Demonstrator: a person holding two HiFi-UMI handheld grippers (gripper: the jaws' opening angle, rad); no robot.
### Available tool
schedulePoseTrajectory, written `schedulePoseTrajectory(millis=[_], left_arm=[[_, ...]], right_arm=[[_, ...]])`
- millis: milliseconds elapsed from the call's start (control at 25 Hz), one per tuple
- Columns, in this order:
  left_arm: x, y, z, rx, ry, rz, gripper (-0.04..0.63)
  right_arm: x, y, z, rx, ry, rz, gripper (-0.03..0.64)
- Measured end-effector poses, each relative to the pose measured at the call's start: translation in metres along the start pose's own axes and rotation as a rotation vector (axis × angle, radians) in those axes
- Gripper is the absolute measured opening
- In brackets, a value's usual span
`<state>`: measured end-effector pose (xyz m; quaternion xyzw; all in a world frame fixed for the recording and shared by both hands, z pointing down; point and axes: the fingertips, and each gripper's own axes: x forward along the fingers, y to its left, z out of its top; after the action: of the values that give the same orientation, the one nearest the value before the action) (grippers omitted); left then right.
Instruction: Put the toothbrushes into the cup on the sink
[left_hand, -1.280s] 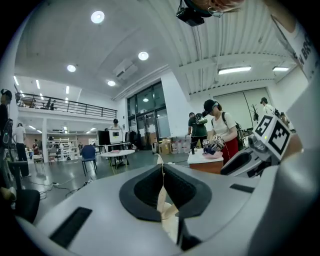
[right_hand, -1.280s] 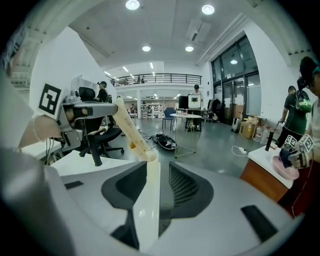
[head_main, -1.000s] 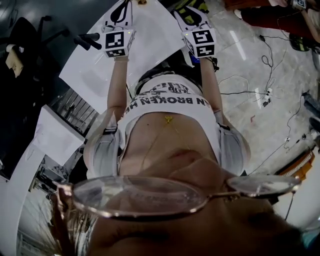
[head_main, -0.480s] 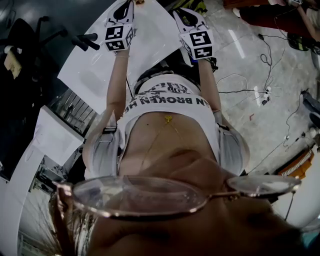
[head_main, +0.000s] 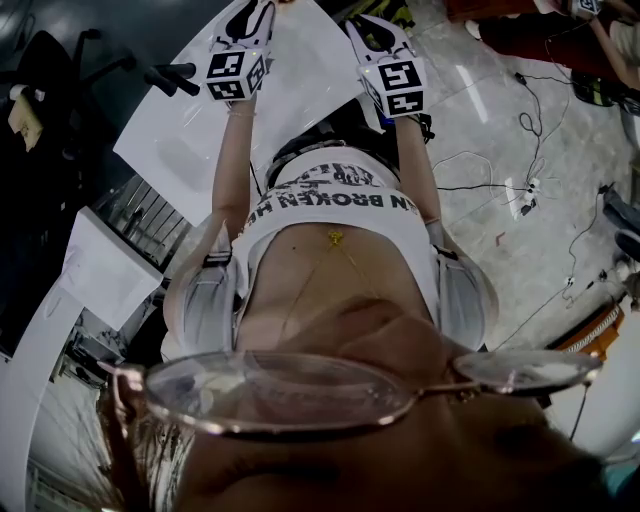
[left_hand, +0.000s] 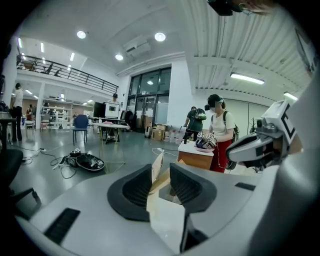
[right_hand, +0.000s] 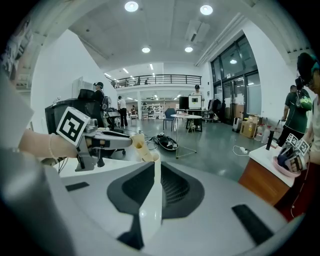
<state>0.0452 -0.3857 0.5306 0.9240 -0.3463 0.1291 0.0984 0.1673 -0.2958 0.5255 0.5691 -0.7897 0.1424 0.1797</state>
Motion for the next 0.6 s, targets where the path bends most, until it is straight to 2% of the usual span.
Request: schedulePoseTrajectory(millis=[400,520,600], left_arm=[[-0.034,-0.016,0.006,-0.016,-0.018,0.013,0.109],[-0.046,-0.028,0.006,-0.001,-0.013,-0.006,0.045],[-0.053,-0.034,0.006,-0.007,-0.014,-0.008,0.025]], right_arm=[[0.008,0.021,0.014,-0.035,-0.013,0.068,0.054],[0.009,0.032,0.016,-0.045,-0.015,0.098,0.048],[0.013,0.041,0.018,-0.058,-0.016,0.129,0.040]])
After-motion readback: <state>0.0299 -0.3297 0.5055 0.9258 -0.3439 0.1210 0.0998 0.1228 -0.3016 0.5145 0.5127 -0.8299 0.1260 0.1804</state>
